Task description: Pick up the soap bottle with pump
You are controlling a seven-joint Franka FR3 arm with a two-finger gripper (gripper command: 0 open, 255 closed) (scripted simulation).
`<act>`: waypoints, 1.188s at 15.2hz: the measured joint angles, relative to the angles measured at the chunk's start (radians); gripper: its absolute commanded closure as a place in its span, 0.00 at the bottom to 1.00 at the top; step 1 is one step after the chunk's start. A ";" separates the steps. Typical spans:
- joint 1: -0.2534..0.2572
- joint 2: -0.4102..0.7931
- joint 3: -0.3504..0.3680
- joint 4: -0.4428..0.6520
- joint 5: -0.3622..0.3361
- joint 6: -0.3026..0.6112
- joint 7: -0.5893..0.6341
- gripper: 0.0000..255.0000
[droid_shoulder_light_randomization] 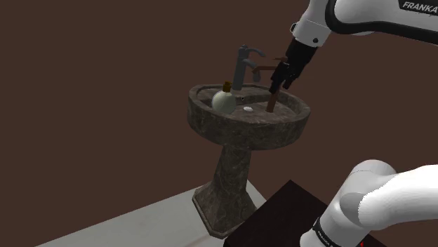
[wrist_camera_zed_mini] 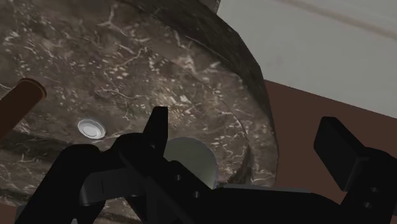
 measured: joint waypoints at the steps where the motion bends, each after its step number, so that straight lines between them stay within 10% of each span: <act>1: 0.000 0.000 0.000 0.000 0.000 0.000 0.000 0.00; 18: -0.057 0.742 0.001 0.610 -0.003 -0.040 0.124 0.00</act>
